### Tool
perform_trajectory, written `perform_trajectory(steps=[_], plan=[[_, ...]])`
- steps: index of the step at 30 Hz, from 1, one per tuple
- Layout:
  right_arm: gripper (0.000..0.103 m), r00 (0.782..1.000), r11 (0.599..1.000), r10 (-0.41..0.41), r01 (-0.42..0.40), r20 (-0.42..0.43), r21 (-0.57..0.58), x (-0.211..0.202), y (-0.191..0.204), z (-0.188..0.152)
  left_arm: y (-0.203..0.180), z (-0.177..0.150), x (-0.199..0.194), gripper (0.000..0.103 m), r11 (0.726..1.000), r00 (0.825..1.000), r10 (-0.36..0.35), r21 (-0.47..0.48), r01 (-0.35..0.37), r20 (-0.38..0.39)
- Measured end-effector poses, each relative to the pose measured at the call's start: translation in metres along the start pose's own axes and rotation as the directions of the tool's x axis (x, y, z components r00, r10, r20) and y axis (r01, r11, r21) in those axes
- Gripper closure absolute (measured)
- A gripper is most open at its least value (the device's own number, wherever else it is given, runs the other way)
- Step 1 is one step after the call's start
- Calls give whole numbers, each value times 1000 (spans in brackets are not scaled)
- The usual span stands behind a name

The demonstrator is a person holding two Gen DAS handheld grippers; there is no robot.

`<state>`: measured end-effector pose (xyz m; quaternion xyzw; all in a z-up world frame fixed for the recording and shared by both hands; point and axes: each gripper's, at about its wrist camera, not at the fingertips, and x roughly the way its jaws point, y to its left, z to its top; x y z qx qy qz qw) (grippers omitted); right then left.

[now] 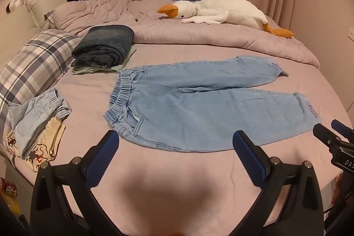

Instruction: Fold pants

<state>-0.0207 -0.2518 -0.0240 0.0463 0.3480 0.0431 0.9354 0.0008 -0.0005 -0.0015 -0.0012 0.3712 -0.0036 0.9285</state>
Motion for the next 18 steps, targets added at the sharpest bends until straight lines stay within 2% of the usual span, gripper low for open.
perform_trajectory(steps=[4, 18], plan=[[0, 1000, 1000, 9, -9, 6, 15, -7, -1, 0, -4, -3, -12, 0, 1000, 999, -12, 3, 12, 38], [0, 999, 1000, -8, 8, 39, -7, -14, 0, -1, -10, 2, -15, 0, 1000, 999, -29, 14, 28, 35]])
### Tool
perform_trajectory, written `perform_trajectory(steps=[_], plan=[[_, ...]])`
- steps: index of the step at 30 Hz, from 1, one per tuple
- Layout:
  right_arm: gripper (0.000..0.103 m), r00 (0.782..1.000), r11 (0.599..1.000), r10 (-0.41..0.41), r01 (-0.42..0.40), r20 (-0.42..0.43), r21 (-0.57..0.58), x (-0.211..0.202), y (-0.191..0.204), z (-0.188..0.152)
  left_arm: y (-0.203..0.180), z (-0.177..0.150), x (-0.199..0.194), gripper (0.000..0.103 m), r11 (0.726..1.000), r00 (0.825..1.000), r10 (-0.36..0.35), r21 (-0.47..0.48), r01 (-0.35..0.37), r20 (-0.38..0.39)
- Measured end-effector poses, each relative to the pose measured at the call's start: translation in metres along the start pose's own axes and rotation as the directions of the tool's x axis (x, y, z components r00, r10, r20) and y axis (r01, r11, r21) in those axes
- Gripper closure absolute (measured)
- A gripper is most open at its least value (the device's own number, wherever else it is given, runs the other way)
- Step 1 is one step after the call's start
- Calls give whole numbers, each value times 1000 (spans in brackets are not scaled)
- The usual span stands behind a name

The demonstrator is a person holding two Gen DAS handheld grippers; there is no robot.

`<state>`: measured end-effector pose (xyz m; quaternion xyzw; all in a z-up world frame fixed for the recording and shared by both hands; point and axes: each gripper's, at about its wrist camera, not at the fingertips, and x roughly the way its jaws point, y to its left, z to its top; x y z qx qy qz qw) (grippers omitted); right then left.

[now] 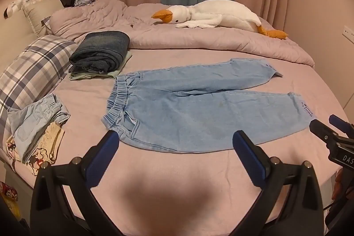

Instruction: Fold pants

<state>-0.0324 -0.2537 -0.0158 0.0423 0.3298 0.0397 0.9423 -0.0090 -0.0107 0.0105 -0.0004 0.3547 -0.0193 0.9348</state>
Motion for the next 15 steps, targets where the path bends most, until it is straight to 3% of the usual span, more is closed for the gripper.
perform_trajectory(steps=[15], plan=[[0, 1000, 1000, -15, 15, -7, -22, 4, 8, -1, 3, -1, 3, 0, 1000, 1000, 1, -2, -1, -7]])
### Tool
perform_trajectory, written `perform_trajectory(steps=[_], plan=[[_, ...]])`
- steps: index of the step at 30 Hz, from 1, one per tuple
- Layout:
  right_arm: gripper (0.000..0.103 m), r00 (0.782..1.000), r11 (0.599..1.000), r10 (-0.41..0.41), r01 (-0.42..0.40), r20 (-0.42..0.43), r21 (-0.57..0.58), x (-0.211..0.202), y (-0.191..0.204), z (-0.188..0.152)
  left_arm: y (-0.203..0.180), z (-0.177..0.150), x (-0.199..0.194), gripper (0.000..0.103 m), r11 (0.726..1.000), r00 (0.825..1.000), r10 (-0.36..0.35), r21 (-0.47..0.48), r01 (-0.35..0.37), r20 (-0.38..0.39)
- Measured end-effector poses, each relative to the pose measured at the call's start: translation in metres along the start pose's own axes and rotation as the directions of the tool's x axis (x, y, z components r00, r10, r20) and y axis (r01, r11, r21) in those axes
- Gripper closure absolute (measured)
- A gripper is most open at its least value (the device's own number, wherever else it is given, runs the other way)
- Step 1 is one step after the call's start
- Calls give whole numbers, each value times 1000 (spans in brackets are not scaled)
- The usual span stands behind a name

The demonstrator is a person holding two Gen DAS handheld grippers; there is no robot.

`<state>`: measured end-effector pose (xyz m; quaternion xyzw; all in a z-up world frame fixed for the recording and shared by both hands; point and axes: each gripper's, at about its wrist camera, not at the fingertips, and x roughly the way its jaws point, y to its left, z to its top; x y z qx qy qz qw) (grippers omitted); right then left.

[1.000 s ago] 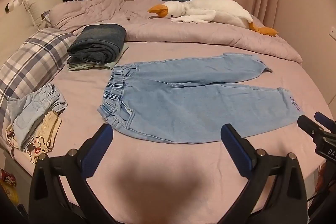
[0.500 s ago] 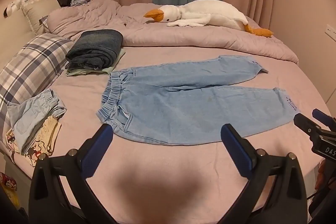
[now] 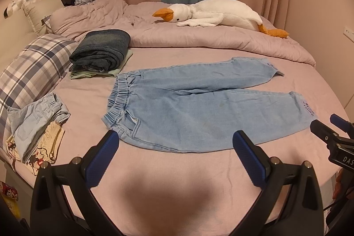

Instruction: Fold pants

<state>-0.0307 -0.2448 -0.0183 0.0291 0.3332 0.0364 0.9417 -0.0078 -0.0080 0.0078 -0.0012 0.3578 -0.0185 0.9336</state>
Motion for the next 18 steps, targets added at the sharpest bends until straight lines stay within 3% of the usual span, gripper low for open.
perform_trajectory(steps=[18], plan=[[0, 1000, 1000, -5, 5, -3, -31, 4, 6, 2, 4, 1, 3, 0, 1000, 1000, 3, 9, -3, -4]])
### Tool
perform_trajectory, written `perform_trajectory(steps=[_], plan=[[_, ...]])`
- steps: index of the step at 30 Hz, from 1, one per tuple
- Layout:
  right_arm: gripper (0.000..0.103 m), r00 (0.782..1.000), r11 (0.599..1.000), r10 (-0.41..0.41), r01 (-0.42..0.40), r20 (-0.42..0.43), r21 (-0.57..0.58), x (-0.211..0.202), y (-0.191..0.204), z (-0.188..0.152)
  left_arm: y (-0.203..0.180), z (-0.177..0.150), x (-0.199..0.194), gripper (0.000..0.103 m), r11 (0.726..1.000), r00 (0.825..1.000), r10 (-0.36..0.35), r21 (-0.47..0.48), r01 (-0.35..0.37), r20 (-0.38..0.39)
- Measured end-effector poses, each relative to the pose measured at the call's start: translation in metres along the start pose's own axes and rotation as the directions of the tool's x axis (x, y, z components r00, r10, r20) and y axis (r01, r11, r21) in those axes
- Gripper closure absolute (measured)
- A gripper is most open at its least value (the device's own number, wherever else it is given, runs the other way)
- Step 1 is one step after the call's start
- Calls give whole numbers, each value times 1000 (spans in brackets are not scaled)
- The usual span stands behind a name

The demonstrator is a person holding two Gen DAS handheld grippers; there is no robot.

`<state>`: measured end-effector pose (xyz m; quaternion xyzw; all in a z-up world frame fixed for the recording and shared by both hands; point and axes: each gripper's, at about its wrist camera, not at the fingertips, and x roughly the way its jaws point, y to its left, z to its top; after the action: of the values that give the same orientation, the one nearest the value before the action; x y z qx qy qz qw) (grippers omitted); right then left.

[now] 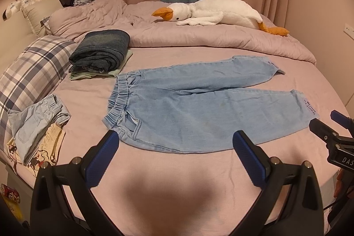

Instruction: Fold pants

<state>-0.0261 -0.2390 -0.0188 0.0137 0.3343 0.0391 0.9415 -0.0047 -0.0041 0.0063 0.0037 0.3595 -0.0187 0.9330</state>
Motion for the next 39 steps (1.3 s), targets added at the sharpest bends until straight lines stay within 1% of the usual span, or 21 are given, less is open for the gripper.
perform_trajectory(steps=[9, 15, 29, 39], plan=[[0, 1000, 1000, -5, 5, -9, -9, 2, 5, 2, 5, 2, 4, 0, 1000, 1000, 4, -17, -4, -15], [0, 1000, 999, -12, 12, -7, -42, 6, 10, 0, 7, 2, 13, 0, 1000, 1000, -8, -20, 8, -27], [0, 1000, 998, 20, -21, -20, -63, 19, 18, 0, 10, 4, 23, 0, 1000, 999, -3, -20, 2, -41], [0, 1000, 998, 17, -18, -15, -65, 19, 16, 2, 8, 5, 26, 0, 1000, 999, -8, -17, 7, -39]])
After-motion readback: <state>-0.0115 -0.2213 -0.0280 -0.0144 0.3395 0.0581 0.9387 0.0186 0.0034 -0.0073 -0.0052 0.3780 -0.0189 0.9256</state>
